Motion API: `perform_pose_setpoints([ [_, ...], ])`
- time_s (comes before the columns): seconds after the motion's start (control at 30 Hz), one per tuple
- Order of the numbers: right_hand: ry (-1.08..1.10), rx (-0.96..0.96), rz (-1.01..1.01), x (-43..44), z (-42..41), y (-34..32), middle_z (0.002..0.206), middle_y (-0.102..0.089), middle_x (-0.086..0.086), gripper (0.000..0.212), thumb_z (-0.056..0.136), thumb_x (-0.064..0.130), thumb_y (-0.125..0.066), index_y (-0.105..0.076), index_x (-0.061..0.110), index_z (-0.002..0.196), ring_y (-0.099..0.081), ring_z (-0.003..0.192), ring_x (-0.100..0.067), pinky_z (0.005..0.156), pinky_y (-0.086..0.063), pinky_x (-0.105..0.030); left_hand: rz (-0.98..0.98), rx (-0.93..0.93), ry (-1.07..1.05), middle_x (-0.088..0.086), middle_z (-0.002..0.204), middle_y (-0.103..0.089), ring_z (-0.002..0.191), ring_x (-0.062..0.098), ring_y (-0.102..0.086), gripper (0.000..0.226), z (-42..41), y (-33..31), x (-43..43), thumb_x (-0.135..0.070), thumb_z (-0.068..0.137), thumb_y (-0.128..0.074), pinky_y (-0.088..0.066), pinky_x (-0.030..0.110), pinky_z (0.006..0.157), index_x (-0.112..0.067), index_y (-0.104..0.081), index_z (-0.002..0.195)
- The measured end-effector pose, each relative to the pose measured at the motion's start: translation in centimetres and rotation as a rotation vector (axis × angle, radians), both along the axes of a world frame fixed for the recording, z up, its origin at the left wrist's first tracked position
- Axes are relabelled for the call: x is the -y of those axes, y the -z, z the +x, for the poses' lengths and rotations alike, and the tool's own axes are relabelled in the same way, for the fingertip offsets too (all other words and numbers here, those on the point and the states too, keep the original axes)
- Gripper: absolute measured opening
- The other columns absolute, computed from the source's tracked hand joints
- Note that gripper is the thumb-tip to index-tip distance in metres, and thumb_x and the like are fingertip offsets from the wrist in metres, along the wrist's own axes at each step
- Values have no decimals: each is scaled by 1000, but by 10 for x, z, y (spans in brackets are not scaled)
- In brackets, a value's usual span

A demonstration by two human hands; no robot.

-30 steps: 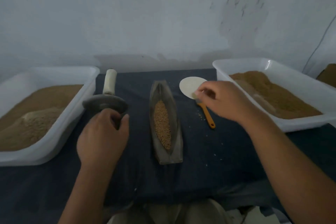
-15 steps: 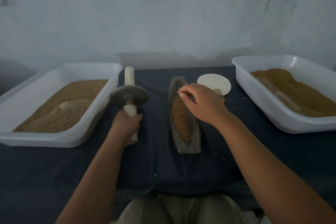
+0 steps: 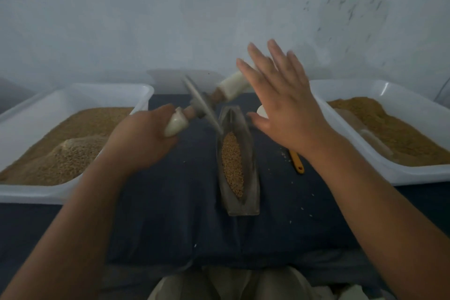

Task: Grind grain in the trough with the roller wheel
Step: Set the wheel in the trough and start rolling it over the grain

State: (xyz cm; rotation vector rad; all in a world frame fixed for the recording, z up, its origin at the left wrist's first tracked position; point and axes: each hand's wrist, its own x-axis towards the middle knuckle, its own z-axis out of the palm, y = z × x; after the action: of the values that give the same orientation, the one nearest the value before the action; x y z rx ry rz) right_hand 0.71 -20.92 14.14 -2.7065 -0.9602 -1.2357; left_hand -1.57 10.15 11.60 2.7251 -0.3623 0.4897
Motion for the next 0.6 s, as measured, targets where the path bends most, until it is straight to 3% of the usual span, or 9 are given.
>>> perform_pose_setpoints([
  [0.07, 19, -34, -108, 10, 3, -4, 156, -54, -9, 66, 89, 31, -72, -54, 14, 150, -24, 159, -32, 132, 0, -49, 82, -5, 115, -7, 80, -63, 77, 29, -64, 22, 0, -11, 9, -27, 87, -70, -51, 41, 67, -33, -53, 99],
  [0.1, 32, -88, -138, 14, 4, -3, 133, -70, -7, 48, 87, 31, -74, -67, 15, 132, -44, 149, -33, 132, -3, -47, 119, -39, 159, -8, 80, -65, 78, 25, -66, 20, 2, -13, 13, -28, 88, -69, -53, 42, 69, -33, -55, 102],
  [0.13, 61, -156, -157, 17, 3, 2, 107, -76, -2, 28, 86, 32, -74, -71, 20, 111, -63, 126, -32, 131, -14, -48, 161, -77, 196, -9, 80, -66, 77, 21, -66, 19, 4, -13, 16, -28, 89, -67, -53, 42, 70, -34, -56, 102],
  [0.17, 115, -240, -175, 19, 1, 7, 87, -71, 4, 15, 85, 34, -71, -66, 26, 96, -70, 101, -29, 122, -36, -49, 204, -110, 227, -10, 80, -65, 76, 18, -65, 18, 6, -11, 19, -29, 89, -67, -53, 41, 70, -36, -55, 101],
  [0.2, 177, -330, -186, 21, -1, 15, 77, -63, 8, 13, 85, 39, -67, -59, 30, 90, -67, 84, -25, 97, -54, -46, 241, -133, 249, -11, 79, -64, 76, 16, -65, 19, 9, -8, 22, -30, 89, -67, -53, 40, 69, -38, -54, 99],
  [0.23, 216, -407, -184, 23, -2, 24, 74, -58, 8, 13, 85, 42, -64, -56, 34, 90, -64, 76, -23, 72, -55, -39, 272, -144, 261, -12, 79, -63, 75, 15, -64, 19, 12, -4, 25, -31, 89, -67, -51, 39, 68, -38, -52, 98],
  [0.3, 236, -500, -180, 26, -1, 42, 74, -55, 9, 19, 84, 48, -63, -58, 38, 99, -60, 71, -21, 53, -37, -30, 330, -148, 268, -12, 80, -62, 77, 17, -63, 18, 15, 8, 31, -35, 89, -66, -47, 36, 67, -38, -51, 99],
  [0.47, 326, -601, -188, 35, 7, 71, 68, -54, 10, 27, 81, 56, -59, -45, 36, 71, -48, 59, -12, 50, -25, -27, 388, -154, 276, -12, 82, -61, 78, 15, -62, 16, 19, 30, 38, -39, 91, -64, -41, 35, 65, -38, -50, 98],
  [0.6, 287, -652, -192, 39, 4, 72, 74, -58, 9, 25, 82, 51, -61, -43, 36, 73, -54, 65, -13, 52, -34, -29, 395, -180, 242, -11, 84, -59, 81, 16, -61, 14, 18, 34, 41, -38, 93, -63, -43, 35, 68, -37, -50, 99],
])
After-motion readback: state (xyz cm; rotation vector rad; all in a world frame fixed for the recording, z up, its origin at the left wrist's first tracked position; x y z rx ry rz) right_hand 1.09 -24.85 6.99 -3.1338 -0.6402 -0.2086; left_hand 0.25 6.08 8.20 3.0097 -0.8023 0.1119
